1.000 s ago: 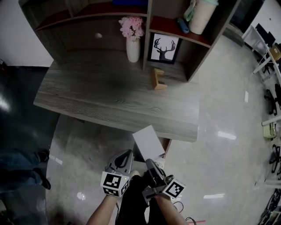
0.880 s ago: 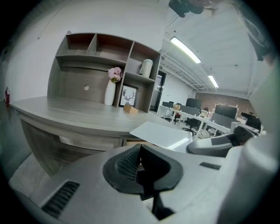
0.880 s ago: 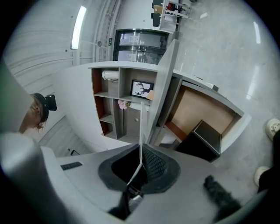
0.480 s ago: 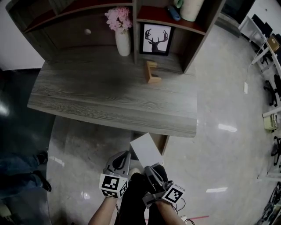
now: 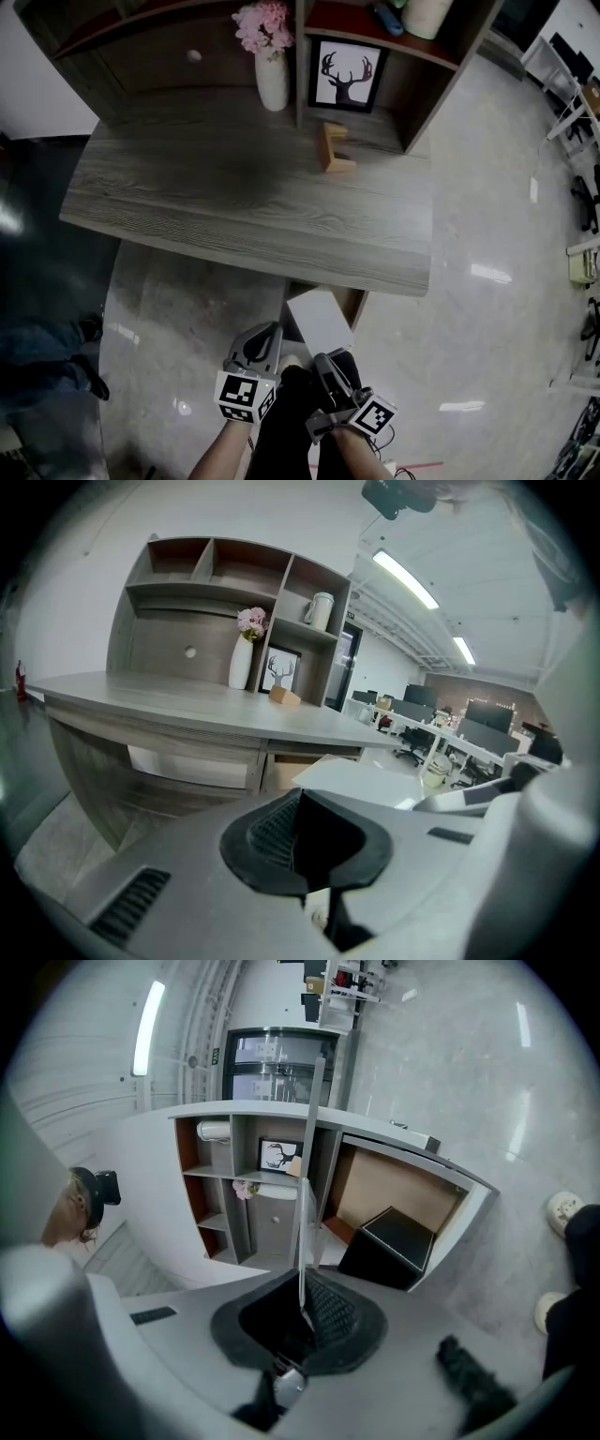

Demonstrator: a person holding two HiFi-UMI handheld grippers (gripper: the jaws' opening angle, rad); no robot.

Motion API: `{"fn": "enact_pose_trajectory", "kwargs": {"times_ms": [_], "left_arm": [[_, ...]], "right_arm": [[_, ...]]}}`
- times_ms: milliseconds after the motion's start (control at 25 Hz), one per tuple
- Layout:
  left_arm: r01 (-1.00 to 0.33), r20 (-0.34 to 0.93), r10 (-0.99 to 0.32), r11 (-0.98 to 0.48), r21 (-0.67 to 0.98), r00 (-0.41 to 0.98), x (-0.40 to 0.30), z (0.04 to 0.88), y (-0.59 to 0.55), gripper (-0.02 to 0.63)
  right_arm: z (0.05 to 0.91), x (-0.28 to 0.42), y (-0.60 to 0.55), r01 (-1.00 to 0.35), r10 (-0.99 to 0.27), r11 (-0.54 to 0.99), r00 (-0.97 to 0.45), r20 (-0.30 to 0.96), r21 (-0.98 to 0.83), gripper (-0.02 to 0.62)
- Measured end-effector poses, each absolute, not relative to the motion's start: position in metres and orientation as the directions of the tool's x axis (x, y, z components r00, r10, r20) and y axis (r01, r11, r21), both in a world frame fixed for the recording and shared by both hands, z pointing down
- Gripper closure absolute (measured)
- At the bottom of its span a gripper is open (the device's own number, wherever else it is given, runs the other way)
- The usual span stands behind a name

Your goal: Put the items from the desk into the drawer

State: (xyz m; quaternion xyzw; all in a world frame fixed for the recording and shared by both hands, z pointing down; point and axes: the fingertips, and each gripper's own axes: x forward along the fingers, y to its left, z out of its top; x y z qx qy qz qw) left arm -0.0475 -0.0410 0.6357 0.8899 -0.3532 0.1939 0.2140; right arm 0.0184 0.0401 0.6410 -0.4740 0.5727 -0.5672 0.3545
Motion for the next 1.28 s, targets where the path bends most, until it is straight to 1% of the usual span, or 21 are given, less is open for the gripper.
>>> {"fn": "enact_pose_trajectory", "kwargs": {"times_ms": [320,480,720,920,1040,1160,1200,1240,1280], "left_arm": [[-0.724,0.516,-0.545,-0.643,0.249,0.661,-0.041,0.65,-0.052,0.595],[-0.736,0.518,-0.555,-0.629,0.252,0.651,-0.038,0.651,-0.061,0.595],[-0.744,0.518,-0.561,-0.616,0.259,0.645,-0.035,0.653,-0.067,0.595],[-0.741,0.524,-0.555,-0.619,0.259,0.646,-0.034,0.655,-0.062,0.595],[-0.74,0.525,-0.553,-0.623,0.255,0.647,-0.035,0.655,-0.061,0.595],[-0.742,0.528,-0.555,-0.622,0.25,0.643,-0.038,0.655,-0.061,0.595],[-0.743,0.53,-0.554,-0.621,0.249,0.641,-0.039,0.656,-0.06,0.595],[-0.743,0.532,-0.554,-0.621,0.248,0.64,-0.039,0.656,-0.06,0.595],[-0.743,0.533,-0.553,-0.621,0.249,0.641,-0.039,0.656,-0.06,0.595]], "right_arm": [[0.657,0.037,0.009,-0.146,-0.944,-0.098,-0.299,0.138,-0.984,0.572],[0.659,0.038,-0.004,-0.16,-0.933,-0.087,-0.333,0.137,-0.983,0.572],[0.656,0.024,0.004,-0.128,-0.916,-0.097,-0.377,0.139,-0.987,0.572],[0.669,0.023,0.024,-0.117,-0.913,-0.156,-0.362,0.188,-0.981,0.571],[0.67,0.032,0.016,-0.129,-0.922,-0.141,-0.344,0.178,-0.982,0.571],[0.664,0.041,-0.004,-0.164,-0.932,-0.117,-0.323,0.165,-0.979,0.545],[0.663,0.043,-0.009,-0.18,-0.932,-0.118,-0.318,0.171,-0.977,0.506],[0.662,0.044,-0.013,-0.195,-0.931,-0.124,-0.316,0.182,-0.973,0.453],[0.661,0.045,-0.014,-0.21,-0.929,-0.131,-0.316,0.194,-0.969,0.444]]}}
